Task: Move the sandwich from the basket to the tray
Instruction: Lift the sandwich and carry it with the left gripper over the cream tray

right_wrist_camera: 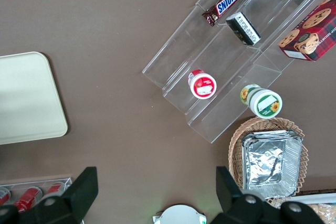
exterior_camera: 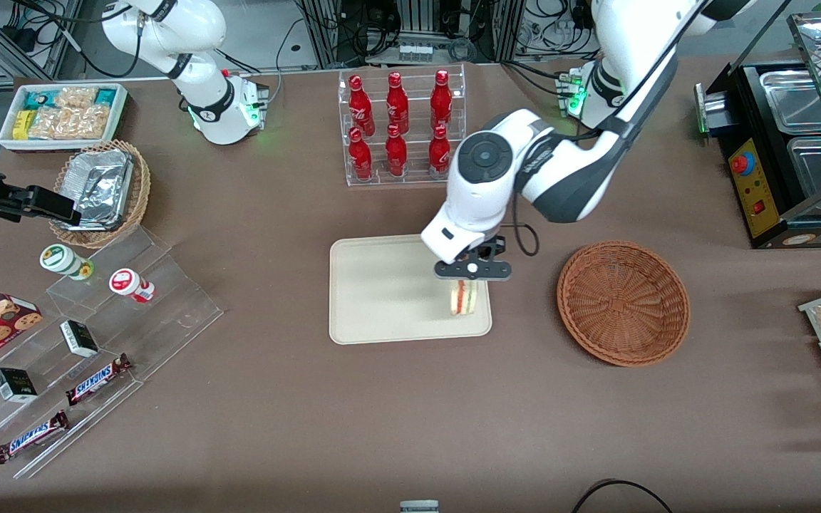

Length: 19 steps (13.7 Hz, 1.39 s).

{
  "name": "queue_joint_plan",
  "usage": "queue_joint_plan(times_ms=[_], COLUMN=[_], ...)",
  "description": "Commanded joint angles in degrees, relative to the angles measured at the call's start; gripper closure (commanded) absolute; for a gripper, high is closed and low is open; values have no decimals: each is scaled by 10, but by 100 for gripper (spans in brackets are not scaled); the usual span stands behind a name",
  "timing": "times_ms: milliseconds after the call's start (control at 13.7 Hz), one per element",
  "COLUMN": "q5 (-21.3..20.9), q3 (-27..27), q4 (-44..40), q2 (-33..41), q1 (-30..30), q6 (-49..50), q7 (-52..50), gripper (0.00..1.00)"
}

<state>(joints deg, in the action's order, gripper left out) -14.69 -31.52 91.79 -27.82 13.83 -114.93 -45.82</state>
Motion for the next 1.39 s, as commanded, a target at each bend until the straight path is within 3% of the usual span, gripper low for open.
queue_joint_plan(times_ms=[0, 583, 875, 1167, 1312], q5=[-13, -17, -86, -94, -119], q3=[1, 2, 4, 4, 4], q4=[-25, -46, -43, -44, -43], q2=[-25, -97, -123, -145, -152], q1=[19, 92, 116, 118, 121], q6=[-7, -48, -78, -104, -104], q7=[-15, -90, -195, -213, -213], gripper=[100, 100, 100, 100, 100])
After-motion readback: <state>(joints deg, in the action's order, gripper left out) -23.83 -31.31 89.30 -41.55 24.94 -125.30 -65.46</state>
